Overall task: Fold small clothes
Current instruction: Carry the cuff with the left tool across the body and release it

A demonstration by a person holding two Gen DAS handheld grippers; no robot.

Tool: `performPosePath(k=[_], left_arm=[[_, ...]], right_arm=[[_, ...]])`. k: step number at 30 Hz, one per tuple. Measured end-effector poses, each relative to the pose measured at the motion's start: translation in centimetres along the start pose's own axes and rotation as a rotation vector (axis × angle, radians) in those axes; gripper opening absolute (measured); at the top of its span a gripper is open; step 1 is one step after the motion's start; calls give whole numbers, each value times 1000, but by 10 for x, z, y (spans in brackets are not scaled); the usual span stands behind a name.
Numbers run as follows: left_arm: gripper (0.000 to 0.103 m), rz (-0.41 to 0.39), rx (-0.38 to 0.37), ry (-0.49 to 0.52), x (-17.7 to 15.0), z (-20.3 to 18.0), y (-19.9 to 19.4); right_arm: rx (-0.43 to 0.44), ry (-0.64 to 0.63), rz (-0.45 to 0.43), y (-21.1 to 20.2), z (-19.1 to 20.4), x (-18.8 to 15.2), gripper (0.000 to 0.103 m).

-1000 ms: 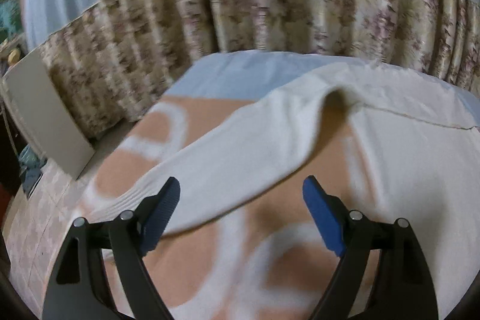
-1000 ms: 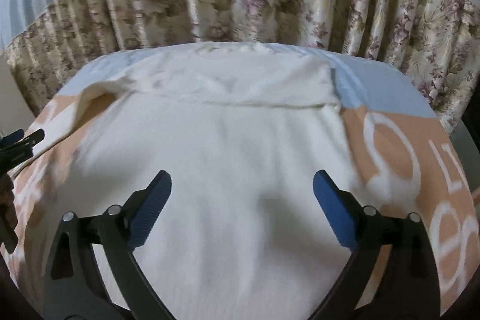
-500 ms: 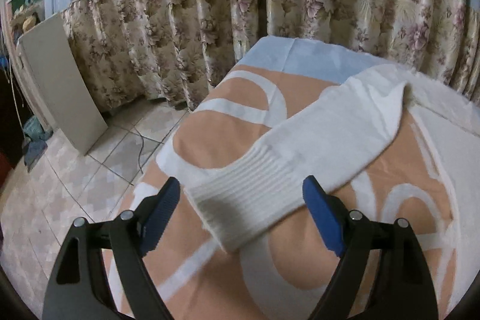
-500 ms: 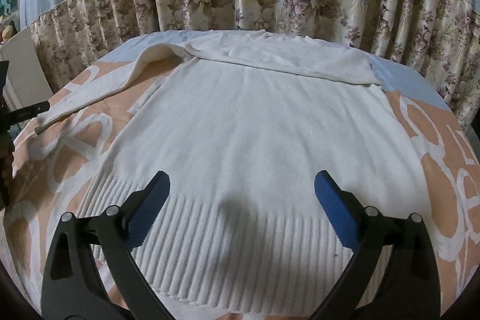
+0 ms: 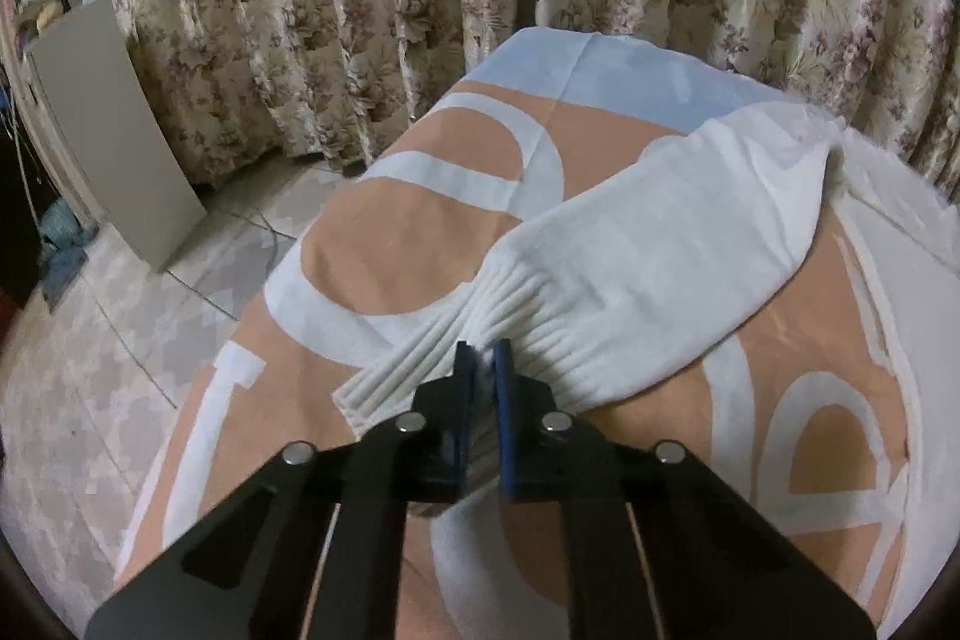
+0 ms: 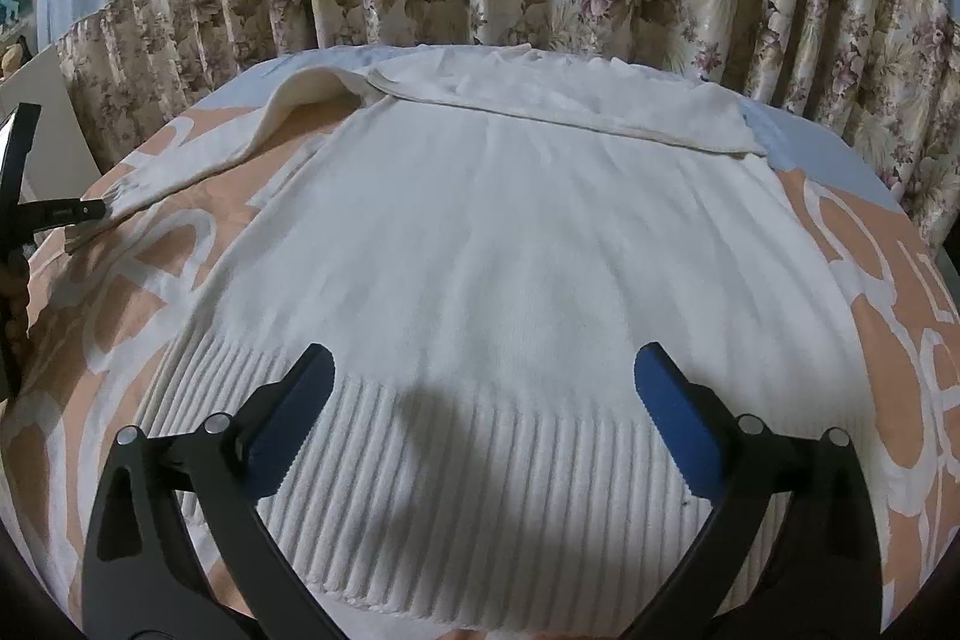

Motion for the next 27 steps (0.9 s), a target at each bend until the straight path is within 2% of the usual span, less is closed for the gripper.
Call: performPosePath(k=[2,9,16,22,27], left_arm=[[6,-8,27,21,2,-4,-4],[6,-38,54,-8,25,-18,-30],[6,-79,7,17,58,-73,-63],[6,-125,-85,83,83,-167,-95],[6,-149,-182,187,94,-274,-114]], right_arm=[[2,2,-1,0,0,0,100],[24,31,-8,-4,-4,1,100],[60,76,-24,-9,-22,14,100],[7,116,-84,-22,-81,51,100],[-71,147,-118,-30,-145,75,100]])
Point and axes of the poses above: each gripper's, at about its wrist camera, not at the fingertips, and y roughly the way its jaws point, z to its left, x to its top, the point moved 7 cm from there along y, roughly the way its jaws point, and after that the axes turned 7 degrees about x, right-handed, at the moved point
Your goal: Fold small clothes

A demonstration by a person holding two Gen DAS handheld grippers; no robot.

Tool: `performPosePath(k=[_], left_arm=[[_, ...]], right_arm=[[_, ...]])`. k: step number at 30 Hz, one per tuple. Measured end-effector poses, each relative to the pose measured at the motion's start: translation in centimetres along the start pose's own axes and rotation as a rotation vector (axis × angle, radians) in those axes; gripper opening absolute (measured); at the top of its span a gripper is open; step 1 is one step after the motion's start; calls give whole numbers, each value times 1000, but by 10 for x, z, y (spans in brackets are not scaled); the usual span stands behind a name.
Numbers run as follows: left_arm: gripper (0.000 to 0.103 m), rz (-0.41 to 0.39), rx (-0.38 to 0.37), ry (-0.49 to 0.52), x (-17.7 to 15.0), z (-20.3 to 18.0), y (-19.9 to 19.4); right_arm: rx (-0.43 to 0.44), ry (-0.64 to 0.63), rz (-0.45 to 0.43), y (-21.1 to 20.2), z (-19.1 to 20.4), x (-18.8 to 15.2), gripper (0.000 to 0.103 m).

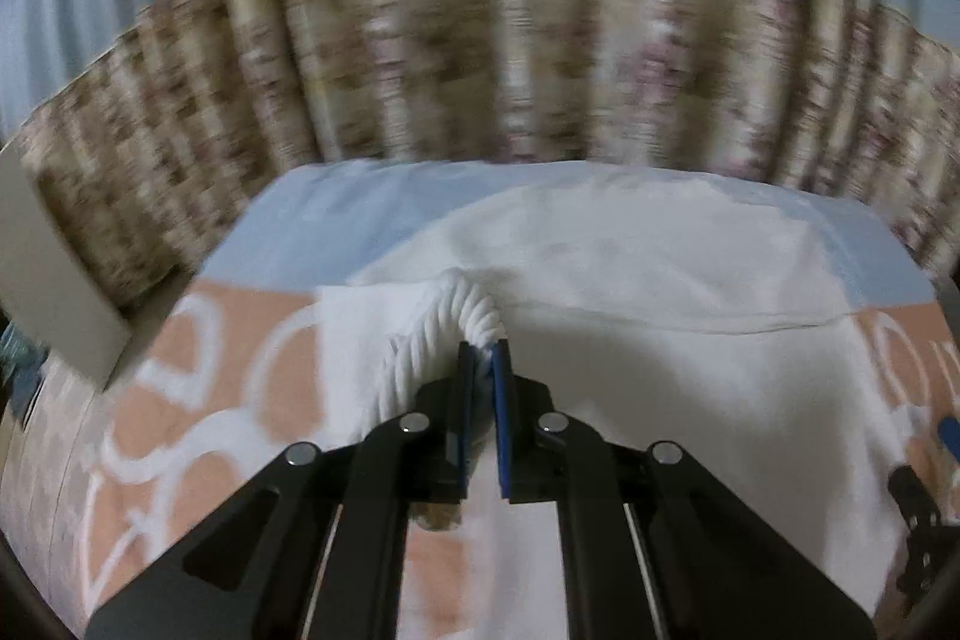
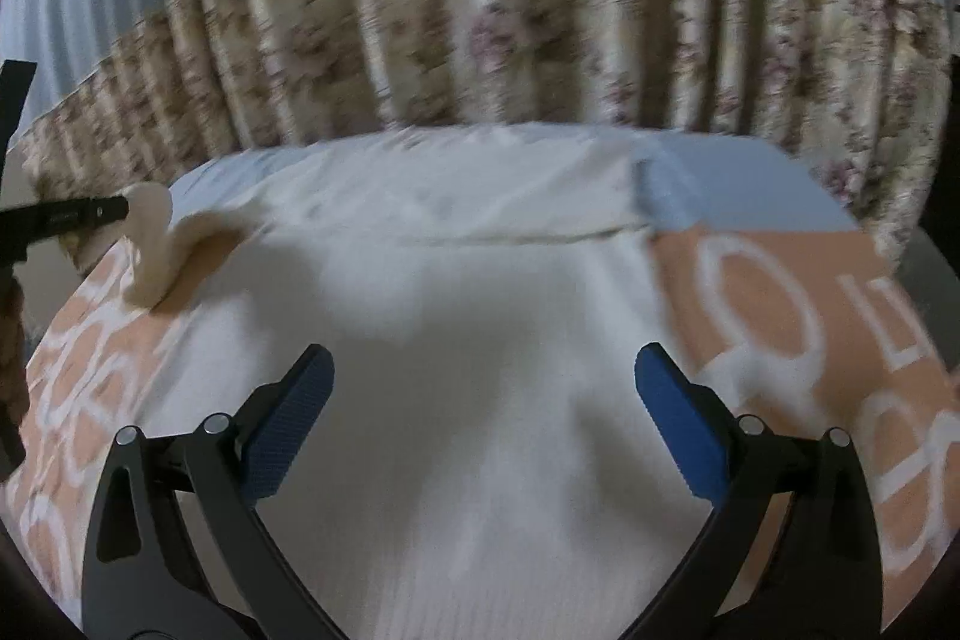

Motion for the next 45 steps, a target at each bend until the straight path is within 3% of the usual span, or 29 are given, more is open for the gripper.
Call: performPosePath(k=[8,11,14,15,17,18,21,22,26,32,35,37,38,39,41,45], left_arm=[[6,3,-152,141,19,-154,22],[7,32,-215,167,15,-191,40],[14,57,-247,172,8,-207,53],[20,60,-256,157,6,-204,54],[56,38,-247,137,6,-196,52],[61,24,-232,133,5,-190,50],[65,-4,-221,100,9,-164,46],[72,-14,-213,90,10,-152,44],[78,-61,-125,0,9,-87,44],[78,14,-60,-83,-17,-20,79],[78,27,-50,-110,-26,2,87],[78,38,-53,-120,-31,9,92],[78,40,-56,-124,-31,11,93],[78,39,-55,-121,-31,12,94],[78,36,-61,-111,-30,12,95],[78,32,-65,-67,-14,8,102]], right_arm=[[-122,75,7,15,-112,23,100],[-141,94,19,22,-135,26,100],[-144,98,34,32,-145,26,100],[-141,97,35,33,-146,27,100],[-133,85,38,41,-142,27,100],[-133,80,43,47,-139,27,100],[-114,81,45,56,-127,30,100],[-106,77,41,60,-119,31,100],[-43,31,31,76,-78,40,100],[140,-50,52,108,-10,48,100],[171,-34,82,124,8,49,99],[148,-68,104,135,16,47,90],[139,-82,124,142,18,44,73],[137,-86,152,148,19,41,45],[129,-65,195,158,14,38,15],[91,-94,160,153,4,53,13]])
Point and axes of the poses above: each gripper's, at about its wrist camera, not at the fingertips, and y roughly the way its jaws point, z to its left, x to its top, the point moved 7 cm from there along y, roughly the way its jaws point, and after that the axes turned 7 degrees about x, right-handed, at the moved point
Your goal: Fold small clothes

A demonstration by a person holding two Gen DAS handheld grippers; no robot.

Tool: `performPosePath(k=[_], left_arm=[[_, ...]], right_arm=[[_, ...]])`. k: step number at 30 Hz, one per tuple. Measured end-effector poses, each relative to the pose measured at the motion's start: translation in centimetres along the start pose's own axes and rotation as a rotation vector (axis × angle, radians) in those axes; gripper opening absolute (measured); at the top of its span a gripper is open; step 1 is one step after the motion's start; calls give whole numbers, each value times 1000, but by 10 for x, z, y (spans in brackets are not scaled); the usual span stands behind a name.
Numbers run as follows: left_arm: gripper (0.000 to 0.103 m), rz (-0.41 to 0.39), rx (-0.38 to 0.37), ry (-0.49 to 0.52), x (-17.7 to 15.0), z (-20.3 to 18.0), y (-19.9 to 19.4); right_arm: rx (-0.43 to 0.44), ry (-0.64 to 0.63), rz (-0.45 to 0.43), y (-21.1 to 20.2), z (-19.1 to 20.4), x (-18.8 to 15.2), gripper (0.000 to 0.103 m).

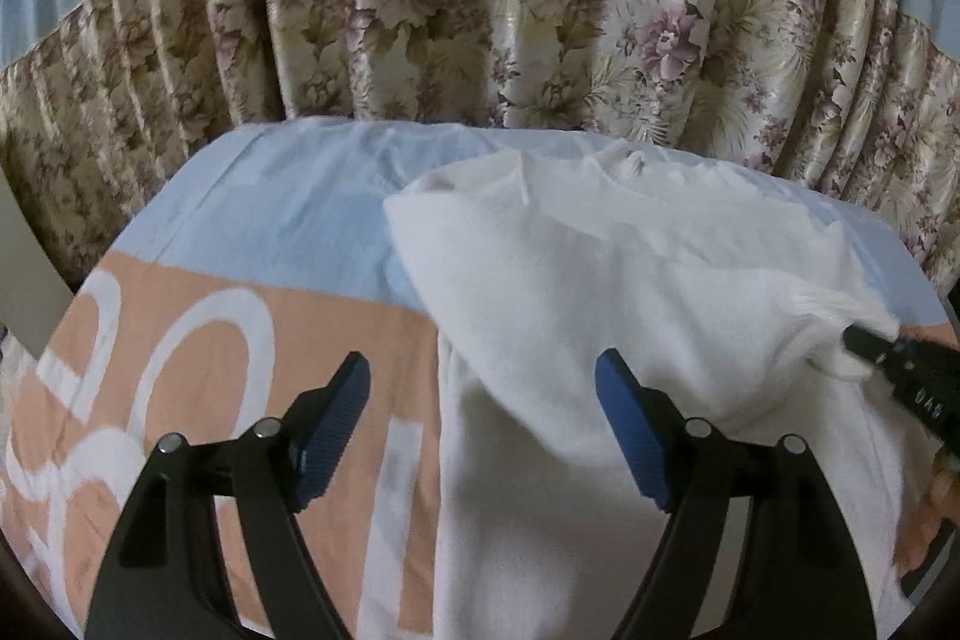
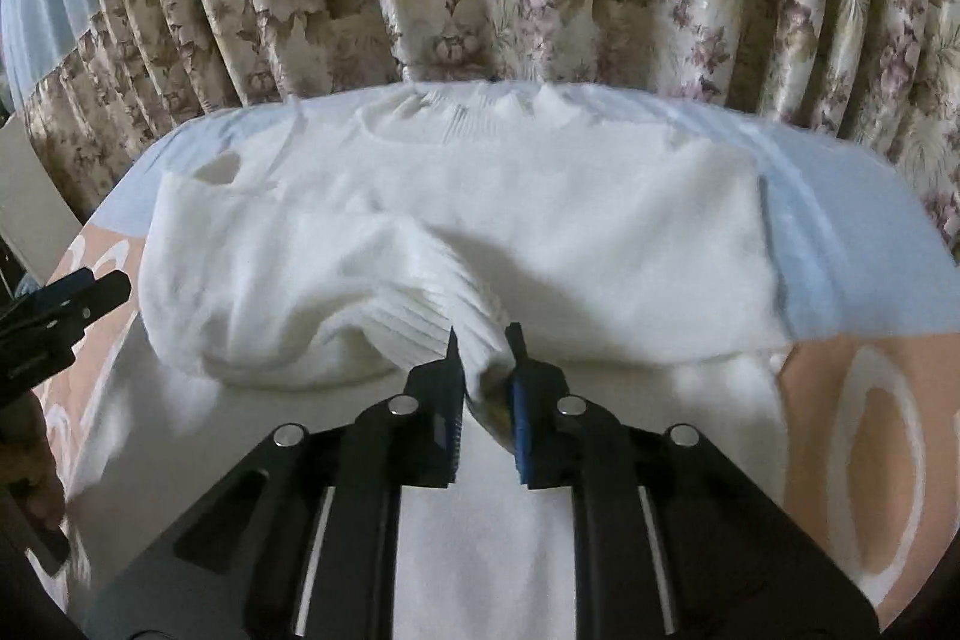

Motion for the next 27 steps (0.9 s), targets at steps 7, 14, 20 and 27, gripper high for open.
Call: performPosePath(k=[7,14,20,27], left_arm=[[78,1,63,102,36,-24,23],[78,107,137,129,44,-28,80],[82,110,173,108,44,-16,90],[81,-6,165,82,75,-21,55]], right_arm=[[-152,-54,-62,-12,-58,57,13],[-175,-30,79,12,-117,40,22],[-248,28,67,7,-151,21,40],[-223,20,-64,-9,-127,48,57]])
Point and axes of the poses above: each gripper's, at about its wrist camera, not at the fingertips, and y roughly the way its jaws point, z to its left, x to its top, the point moved 7 cm from there along y, roughly the way its jaws point, and after that the axes turned 7 degrees about x, right-handed, at the moved point
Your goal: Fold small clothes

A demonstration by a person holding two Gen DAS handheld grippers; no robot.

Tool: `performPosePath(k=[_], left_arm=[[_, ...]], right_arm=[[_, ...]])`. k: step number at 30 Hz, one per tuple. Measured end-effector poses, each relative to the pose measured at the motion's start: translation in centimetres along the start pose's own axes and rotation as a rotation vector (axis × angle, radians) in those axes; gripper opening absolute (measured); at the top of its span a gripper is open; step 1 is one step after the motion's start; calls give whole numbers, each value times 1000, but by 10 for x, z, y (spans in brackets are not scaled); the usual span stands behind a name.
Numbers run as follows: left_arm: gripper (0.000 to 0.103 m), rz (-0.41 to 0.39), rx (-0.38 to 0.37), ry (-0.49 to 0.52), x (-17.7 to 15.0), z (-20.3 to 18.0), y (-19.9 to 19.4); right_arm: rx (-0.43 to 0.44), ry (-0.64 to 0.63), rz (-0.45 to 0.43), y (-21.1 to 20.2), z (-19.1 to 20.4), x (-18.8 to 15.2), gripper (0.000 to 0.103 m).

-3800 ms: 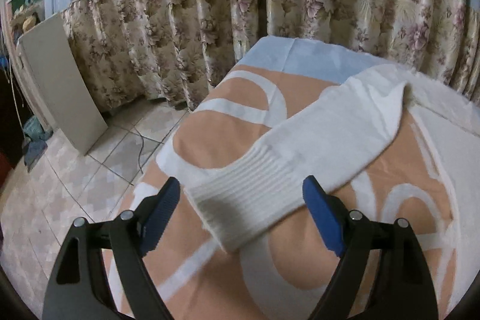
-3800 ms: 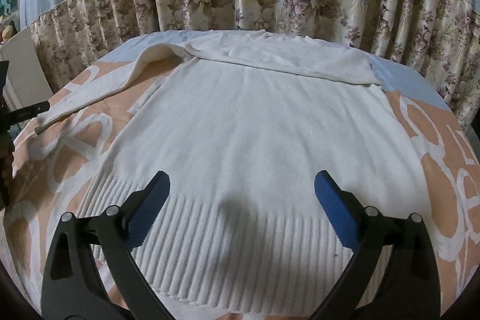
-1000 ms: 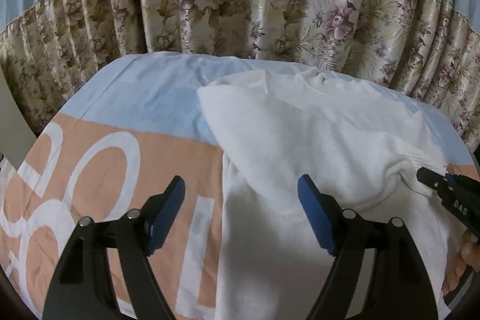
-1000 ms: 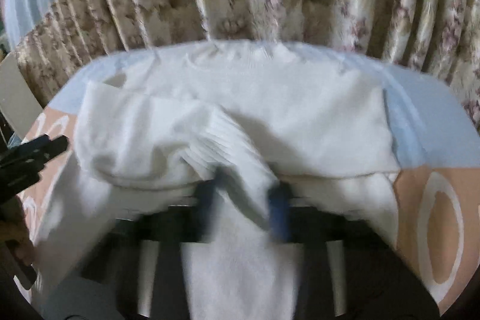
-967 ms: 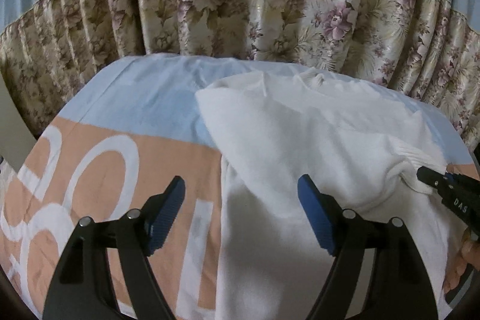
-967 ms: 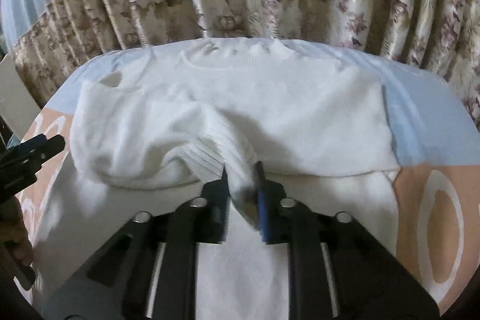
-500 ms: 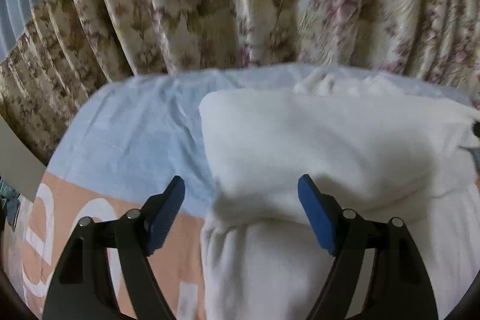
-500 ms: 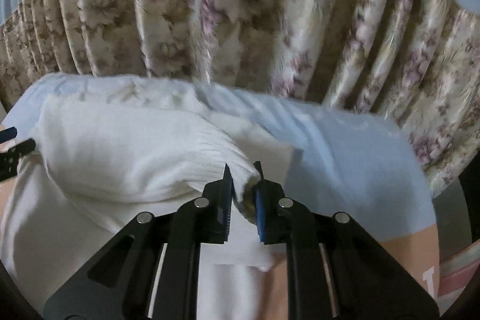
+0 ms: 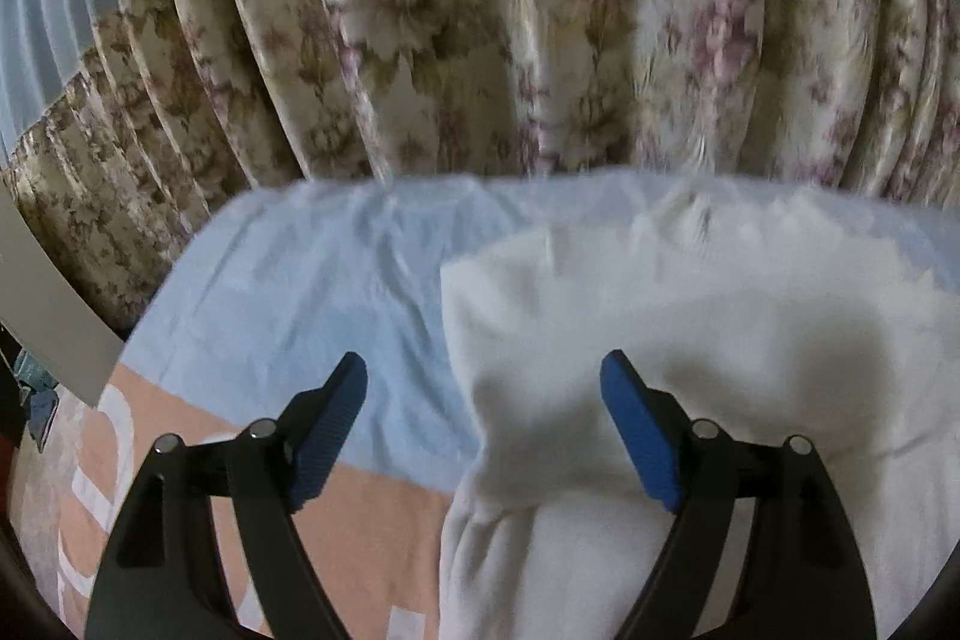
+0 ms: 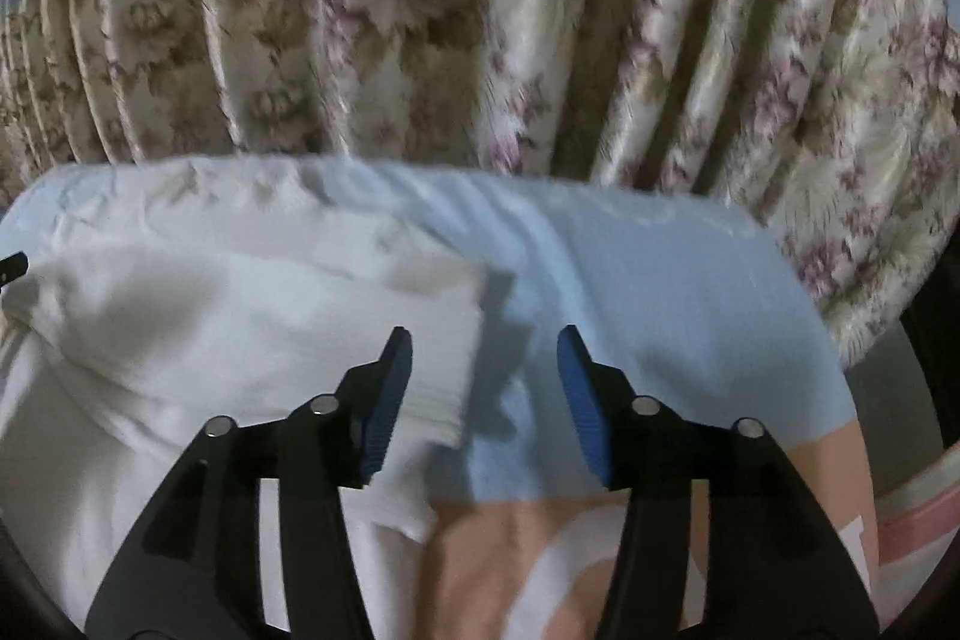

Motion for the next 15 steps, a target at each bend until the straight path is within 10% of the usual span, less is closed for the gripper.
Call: performPosePath(k=[6,15], left_arm=[[82,93,65,131,-28,-13,40],[86,-47,6,68,-51,3,-15]], right_arm=[[-18,6,158,38,2,-21,59],[9,0,90,-12,15,-42,76]])
Point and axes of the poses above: each gripper's, at about its wrist camera, not at the fingertips, and y roughly the way its jaws point, z to its left, x to its top, the point moved 7 cm from there along y, roughly the way its jaws point, and after that the axes turned 7 degrees about x, right-handed, at the moved point
